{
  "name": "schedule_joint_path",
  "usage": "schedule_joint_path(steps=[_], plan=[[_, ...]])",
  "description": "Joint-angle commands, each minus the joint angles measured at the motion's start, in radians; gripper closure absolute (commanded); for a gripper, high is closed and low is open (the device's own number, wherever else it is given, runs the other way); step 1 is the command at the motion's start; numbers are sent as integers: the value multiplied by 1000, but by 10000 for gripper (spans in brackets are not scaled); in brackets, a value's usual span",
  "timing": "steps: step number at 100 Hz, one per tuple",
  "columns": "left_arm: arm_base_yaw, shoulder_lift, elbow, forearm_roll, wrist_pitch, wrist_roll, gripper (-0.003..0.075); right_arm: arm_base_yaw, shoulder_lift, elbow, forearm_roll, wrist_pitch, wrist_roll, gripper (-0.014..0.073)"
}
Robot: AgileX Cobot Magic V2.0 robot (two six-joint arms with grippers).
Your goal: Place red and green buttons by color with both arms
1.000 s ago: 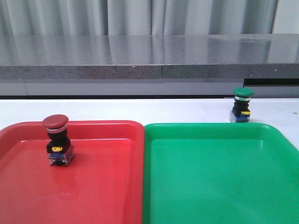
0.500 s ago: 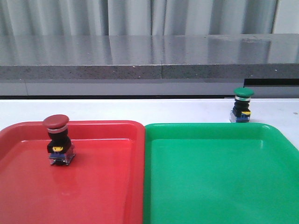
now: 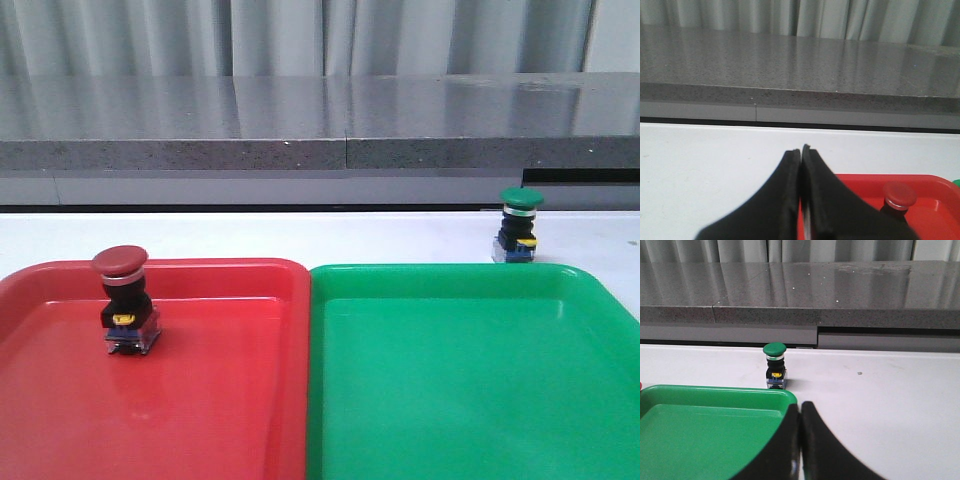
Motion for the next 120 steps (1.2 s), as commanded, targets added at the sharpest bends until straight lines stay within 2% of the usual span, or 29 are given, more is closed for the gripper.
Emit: schedule_joint_path(steps=[1,31,120], plan=[[25,-63,26,2,-92,-7,740,0,-21,-14,2,-81,0,704],[32,-222,145,2,-92,-7,739,0,-21,-14,2,-81,0,704],[32,-223,160,3,-78,-7,739,0,-21,-14,2,-81,0,704]])
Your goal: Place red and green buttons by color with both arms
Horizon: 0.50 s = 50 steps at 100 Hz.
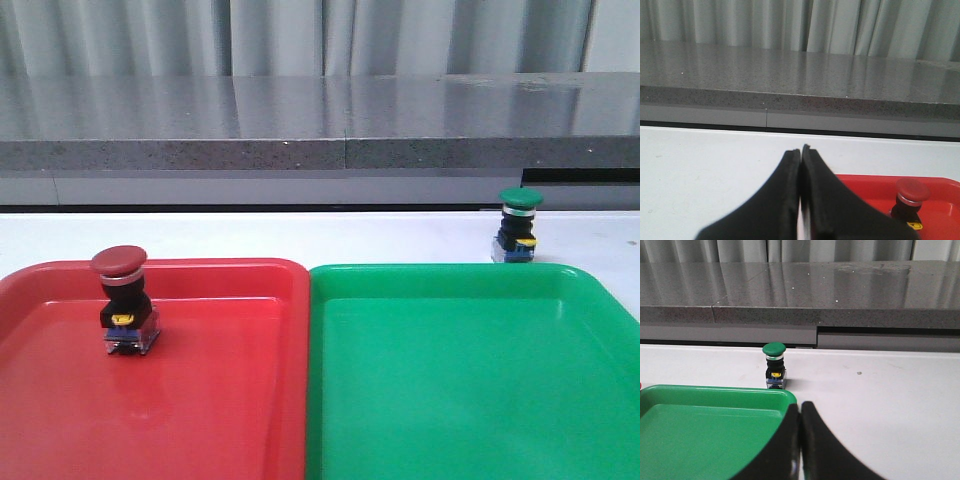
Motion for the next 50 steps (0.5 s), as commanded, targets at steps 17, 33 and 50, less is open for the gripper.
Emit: schedule_joint_path(steps=[17,33,50], plan=[[4,-31,41,0,-77,-7,739,0,-21,-14,2,-81,0,704],[4,-31,41,0,-77,-7,740,-1,-21,-14,2,-99,0,704],[4,-31,41,0,-77,-7,739,-1,-21,-14,2,-172,0,704]])
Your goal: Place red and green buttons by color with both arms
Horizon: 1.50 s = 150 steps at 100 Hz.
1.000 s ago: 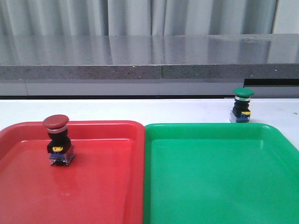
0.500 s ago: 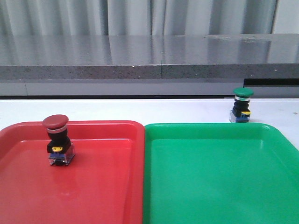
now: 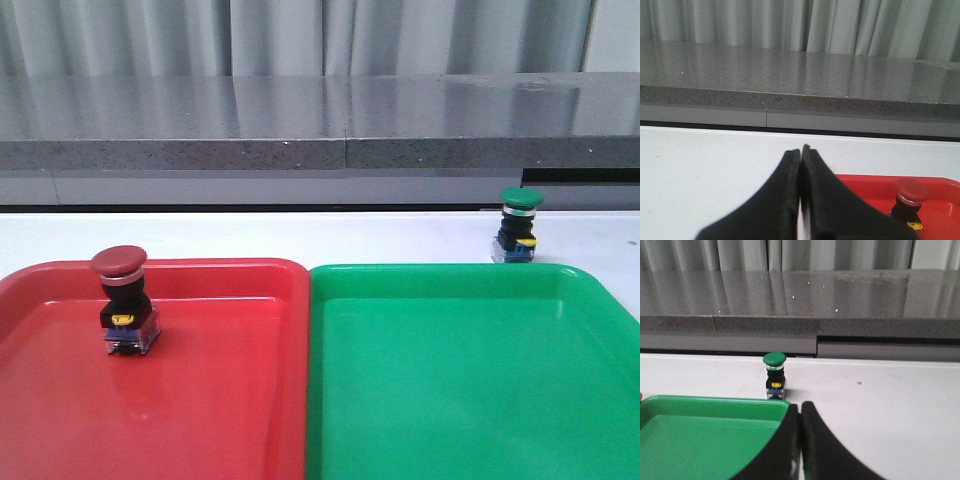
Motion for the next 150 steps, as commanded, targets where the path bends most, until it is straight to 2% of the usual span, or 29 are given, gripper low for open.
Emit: schedule_joint_path(steps=[1,17,31,46,71,81,121,129,133,140,141,143,150], plan=[[4,-31,41,0,-77,-7,739,-1,-21,-14,2,-133,0,704],[4,-31,41,0,-77,-7,739,-1,-21,-23,2,-224,0,704],[4,-31,41,0,-77,-7,739,-1,-9,-117,2,-143,0,704],[4,-31,41,0,-77,-7,739,-1,68,-312,9,118,0,704],[4,-31,41,0,-77,-7,740,-1,334,-696,31,585,0,704],[4,-31,41,0,-77,-7,740,-1,440,-793,31,702,0,704],[-16,-31,41,0,-77,-7,740,-1,651,-823,32,727,0,692],[-16,-31,41,0,-77,-7,739,-1,666,-823,32,747,0,627],[-16,-31,41,0,-77,-7,740,-1,666,-823,32,755,0,561],[-16,-31,41,0,-77,-7,740,-1,666,-823,32,761,0,396],[-16,-31,41,0,-77,-7,739,-1,666,-823,32,762,0,396],[-16,-31,41,0,-77,-7,739,-1,666,-823,32,761,0,327],[-16,-31,41,0,-77,-7,740,-1,666,-823,32,760,0,163]])
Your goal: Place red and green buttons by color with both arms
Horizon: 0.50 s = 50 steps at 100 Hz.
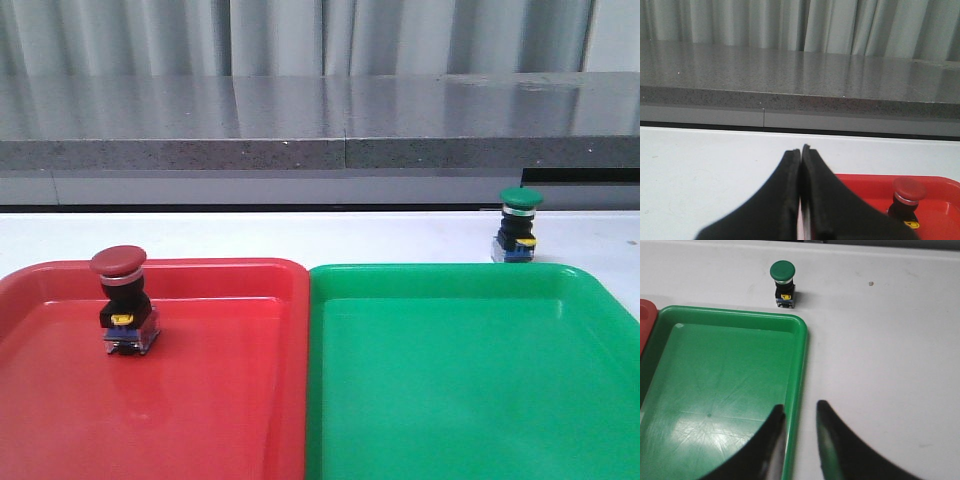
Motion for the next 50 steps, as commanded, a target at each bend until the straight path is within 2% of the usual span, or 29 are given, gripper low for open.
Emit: schedule_joint_path(steps=[1,6,12,33,50], plan=[[-8,-31,41,0,-79,-7,739,-1,4,-35,5,-52,0,149],[-8,-31,41,0,-79,-7,740,-1,4,-35,5,-56,0,61],[-8,-31,41,0,-79,-7,740,-1,4,-35,5,-59,0,17],[-8,-31,41,0,-79,-7,740,-1,10,-35,6,-81,0,11],[-8,-31,41,0,-79,-7,739,-1,105,-66,43,-122,-2,11]])
